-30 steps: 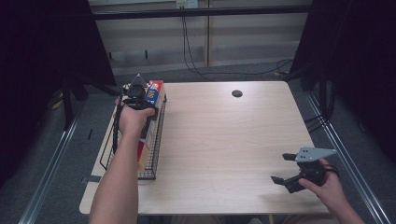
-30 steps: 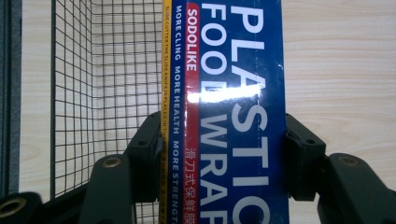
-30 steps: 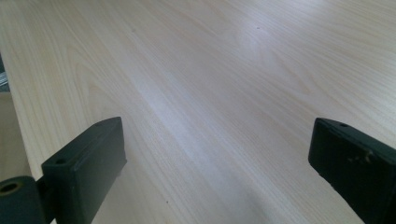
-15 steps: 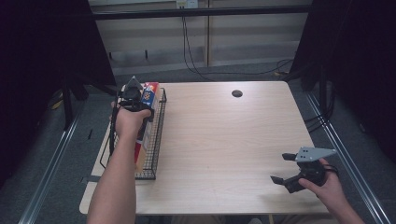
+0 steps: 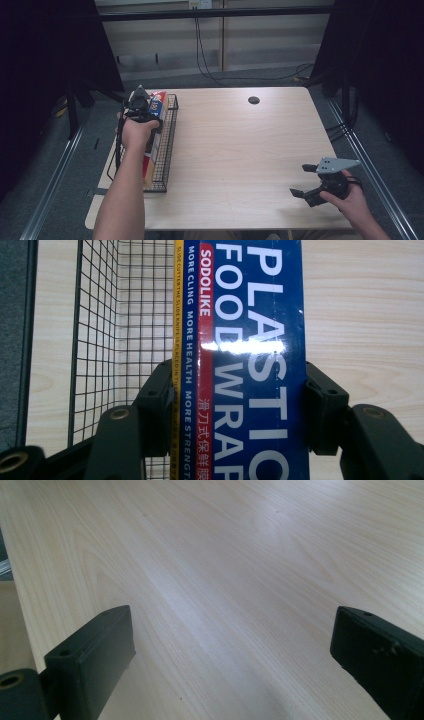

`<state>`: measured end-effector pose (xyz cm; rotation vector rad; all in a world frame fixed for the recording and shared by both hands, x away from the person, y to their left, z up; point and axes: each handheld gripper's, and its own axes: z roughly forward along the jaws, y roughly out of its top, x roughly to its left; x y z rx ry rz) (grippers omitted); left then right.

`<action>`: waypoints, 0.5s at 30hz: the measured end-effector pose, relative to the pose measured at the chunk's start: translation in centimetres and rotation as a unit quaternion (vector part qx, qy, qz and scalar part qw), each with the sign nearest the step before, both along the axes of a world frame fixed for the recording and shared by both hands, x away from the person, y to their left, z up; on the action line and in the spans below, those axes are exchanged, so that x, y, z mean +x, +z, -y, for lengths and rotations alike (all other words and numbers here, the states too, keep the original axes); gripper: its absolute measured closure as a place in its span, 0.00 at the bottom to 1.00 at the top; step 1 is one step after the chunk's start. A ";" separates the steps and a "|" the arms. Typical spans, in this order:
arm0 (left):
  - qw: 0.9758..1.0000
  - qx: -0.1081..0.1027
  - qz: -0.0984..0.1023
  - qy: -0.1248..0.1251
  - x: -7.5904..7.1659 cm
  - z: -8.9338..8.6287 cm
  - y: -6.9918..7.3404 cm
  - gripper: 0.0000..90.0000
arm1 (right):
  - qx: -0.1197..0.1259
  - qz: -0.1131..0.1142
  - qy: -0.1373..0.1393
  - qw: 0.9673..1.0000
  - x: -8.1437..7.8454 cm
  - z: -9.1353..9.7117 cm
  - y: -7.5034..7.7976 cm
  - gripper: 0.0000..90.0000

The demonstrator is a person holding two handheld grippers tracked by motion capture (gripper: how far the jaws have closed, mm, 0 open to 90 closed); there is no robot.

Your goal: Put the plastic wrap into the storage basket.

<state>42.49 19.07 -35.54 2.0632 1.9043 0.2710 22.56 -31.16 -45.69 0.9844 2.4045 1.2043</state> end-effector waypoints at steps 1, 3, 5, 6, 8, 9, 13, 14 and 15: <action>1.000 -0.002 -0.001 0.003 0.0 0.0 -0.1 0.48 | 0.000 0.000 0.000 1.000 0.0 0.0 0.0 0.04; 1.000 -0.006 -0.001 0.007 -0.1 0.0 -0.2 0.47 | 0.000 0.000 0.001 1.000 0.0 0.0 0.0 0.04; 1.000 -0.002 -0.002 0.004 -0.1 -0.1 -0.3 0.48 | 0.000 0.000 0.000 1.000 0.0 0.0 0.0 0.04; 1.000 -0.004 -0.003 0.005 -0.1 -0.1 -0.4 0.48 | 0.000 0.000 0.000 1.000 0.0 0.0 0.0 0.04; 1.000 -0.002 -0.004 0.007 -0.1 -0.2 -0.5 0.47 | 0.000 -0.001 0.001 1.000 0.0 0.0 0.0 0.04; 1.000 0.000 -0.004 0.006 -0.1 -0.2 -0.5 0.48 | 0.000 -0.001 0.001 1.000 0.0 0.0 0.0 0.04; 1.000 -0.006 -0.005 0.016 -0.1 -0.2 -0.8 0.47 | 0.001 0.001 0.002 1.000 0.0 0.1 0.0 0.04; 1.000 -0.005 -0.008 0.015 -0.1 -0.2 -0.8 0.47 | 0.001 0.001 0.002 1.000 0.0 0.1 0.0 0.04; 1.000 -0.002 -0.010 0.011 -0.1 -0.3 -0.9 0.47 | 0.001 0.001 0.002 1.000 0.0 0.1 0.0 0.04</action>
